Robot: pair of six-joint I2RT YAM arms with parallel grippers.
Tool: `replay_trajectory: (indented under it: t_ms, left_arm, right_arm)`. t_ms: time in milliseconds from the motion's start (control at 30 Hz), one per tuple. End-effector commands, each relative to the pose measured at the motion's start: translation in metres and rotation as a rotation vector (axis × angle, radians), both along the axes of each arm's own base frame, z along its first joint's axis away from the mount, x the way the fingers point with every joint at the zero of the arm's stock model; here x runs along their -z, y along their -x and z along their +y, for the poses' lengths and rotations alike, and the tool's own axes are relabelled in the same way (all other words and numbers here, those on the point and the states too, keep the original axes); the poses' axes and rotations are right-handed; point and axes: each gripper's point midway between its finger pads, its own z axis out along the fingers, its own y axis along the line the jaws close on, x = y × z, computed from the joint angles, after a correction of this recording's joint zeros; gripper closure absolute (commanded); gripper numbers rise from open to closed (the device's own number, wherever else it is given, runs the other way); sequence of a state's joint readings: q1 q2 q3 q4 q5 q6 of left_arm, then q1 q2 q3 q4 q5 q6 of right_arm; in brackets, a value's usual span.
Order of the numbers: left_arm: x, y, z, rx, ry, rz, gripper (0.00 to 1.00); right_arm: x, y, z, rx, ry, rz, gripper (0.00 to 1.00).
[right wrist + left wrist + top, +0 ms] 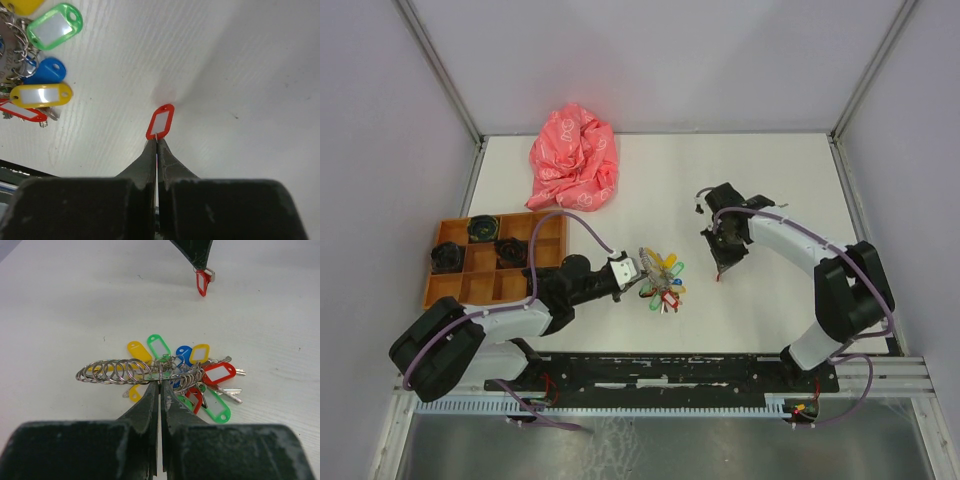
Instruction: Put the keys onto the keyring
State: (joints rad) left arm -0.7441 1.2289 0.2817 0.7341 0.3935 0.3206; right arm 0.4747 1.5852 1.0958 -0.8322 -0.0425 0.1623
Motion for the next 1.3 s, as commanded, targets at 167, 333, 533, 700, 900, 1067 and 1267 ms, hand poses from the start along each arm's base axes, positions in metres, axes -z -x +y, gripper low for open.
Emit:
replay_trajectory:
  t_ms: [167,333,533,700,900,1067,1267]
  left_arm:
    - [-0.032,-0.009,-0.009,-0.014,0.077,-0.04,0.97]
    - [-0.032,-0.01,-0.008,-0.022,0.078,-0.039,0.97]
    - [-0.033,-0.011,-0.007,-0.031,0.081,-0.043,0.97]
    - [-0.036,-0.01,-0.006,-0.035,0.088,-0.048,0.97]
    - [-0.037,-0.01,-0.006,-0.036,0.092,-0.049,0.97]
    - [-0.037,-0.011,-0.006,-0.038,0.095,-0.047,0.97]
    - [-0.036,-0.011,-0.007,-0.035,0.096,-0.042,0.97]
  right_arm:
    - [0.025,-0.032,0.027,-0.11,0.034,0.0,0.96]
    - [0.031,-0.049,0.044,-0.143,0.029,-0.024,0.89]
    - [0.017,-0.06,0.051,-0.146,-0.011,-0.112,0.72]
    - [0.005,-0.057,0.049,-0.112,-0.069,-0.229,0.61]
    - [-0.011,-0.051,0.04,-0.001,-0.139,-0.37,0.61]
    - [-0.003,-0.039,0.031,0.131,-0.172,-0.43,0.61]
    - [0.004,-0.037,0.028,0.238,-0.195,-0.512,0.6]
